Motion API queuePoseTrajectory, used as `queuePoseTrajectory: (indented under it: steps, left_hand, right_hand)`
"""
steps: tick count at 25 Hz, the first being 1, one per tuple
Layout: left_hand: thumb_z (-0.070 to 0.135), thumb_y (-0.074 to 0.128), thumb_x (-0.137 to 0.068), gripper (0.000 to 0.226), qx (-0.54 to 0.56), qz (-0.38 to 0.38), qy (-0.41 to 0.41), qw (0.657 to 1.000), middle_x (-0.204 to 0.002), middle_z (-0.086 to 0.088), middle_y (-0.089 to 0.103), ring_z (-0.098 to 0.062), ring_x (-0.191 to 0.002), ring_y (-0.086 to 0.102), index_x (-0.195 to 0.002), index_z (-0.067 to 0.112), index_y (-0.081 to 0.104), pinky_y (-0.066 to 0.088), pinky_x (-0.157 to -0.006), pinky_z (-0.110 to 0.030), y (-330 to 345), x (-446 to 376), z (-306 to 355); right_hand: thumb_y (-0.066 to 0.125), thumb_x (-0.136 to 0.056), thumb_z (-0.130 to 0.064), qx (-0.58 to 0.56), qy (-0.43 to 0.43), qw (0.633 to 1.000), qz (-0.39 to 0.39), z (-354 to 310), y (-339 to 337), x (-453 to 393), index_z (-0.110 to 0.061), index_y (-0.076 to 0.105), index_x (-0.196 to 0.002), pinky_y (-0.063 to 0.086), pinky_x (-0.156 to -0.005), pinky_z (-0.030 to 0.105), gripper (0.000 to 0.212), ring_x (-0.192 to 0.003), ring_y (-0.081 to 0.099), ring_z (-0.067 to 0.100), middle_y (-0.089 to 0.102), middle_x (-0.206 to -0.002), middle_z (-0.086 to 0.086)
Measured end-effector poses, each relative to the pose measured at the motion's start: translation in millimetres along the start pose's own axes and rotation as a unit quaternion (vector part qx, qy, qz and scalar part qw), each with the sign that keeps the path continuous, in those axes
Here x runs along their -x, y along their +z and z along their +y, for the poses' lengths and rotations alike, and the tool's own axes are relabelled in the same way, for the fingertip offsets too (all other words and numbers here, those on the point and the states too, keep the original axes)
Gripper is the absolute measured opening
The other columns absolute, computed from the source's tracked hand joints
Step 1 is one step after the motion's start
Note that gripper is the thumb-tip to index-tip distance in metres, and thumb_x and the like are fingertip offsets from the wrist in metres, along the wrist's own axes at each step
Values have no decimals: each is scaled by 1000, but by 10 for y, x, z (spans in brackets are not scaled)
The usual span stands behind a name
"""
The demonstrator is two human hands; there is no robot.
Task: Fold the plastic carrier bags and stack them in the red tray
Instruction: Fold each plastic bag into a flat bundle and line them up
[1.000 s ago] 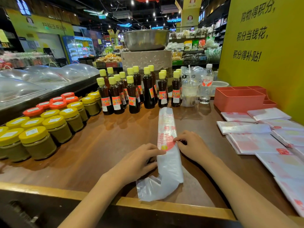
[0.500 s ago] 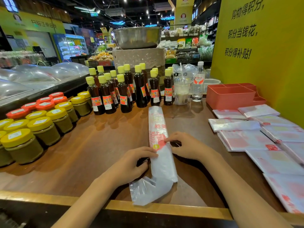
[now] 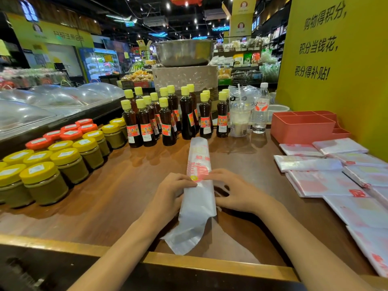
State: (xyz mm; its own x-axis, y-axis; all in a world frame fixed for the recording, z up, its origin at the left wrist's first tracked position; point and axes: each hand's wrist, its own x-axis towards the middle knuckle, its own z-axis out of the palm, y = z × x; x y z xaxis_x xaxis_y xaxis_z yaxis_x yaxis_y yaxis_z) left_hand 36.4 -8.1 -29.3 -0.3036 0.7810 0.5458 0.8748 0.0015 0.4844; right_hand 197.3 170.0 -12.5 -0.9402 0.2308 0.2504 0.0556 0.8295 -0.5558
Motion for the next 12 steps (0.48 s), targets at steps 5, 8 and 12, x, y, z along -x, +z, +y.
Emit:
queuePoseTrajectory:
  steps: [5, 8, 12]
  left_hand:
    - [14, 75, -85, 29, -23, 8, -25, 999, -108, 19, 61, 0, -106, 46, -112, 27, 77, 44, -85, -17, -6, -28, -26]
    - [17, 69, -91, 31, -53, -69, -37, 996, -110, 25, 55, 2, -106, 42, -118, 31, 73, 40, -86, -13, -14, -58, -74]
    - [16, 64, -94, 25, -50, -110, -24, 992, -105, 33, 52, 7, -106, 45, -112, 29, 76, 41, -89, -12, -50, -11, -47]
  right_hand:
    - [68, -92, -32, 145, -66, 986, 47, -35, 168, -103, -32, 66, -128, 49, -98, 36, 36, -118, 52, 10, 59, -132, -13]
    - [62, -96, -30, 174, -69, 982, 24, -36, 182, -97, -34, 68, -128, 48, -98, 35, 34, -121, 54, 12, 62, -135, -11]
    - [57, -97, -29, 171, -57, 984, 4, 7, 193, -74, -41, 67, -127, 46, -96, 31, 33, -116, 52, 11, 61, -132, -13]
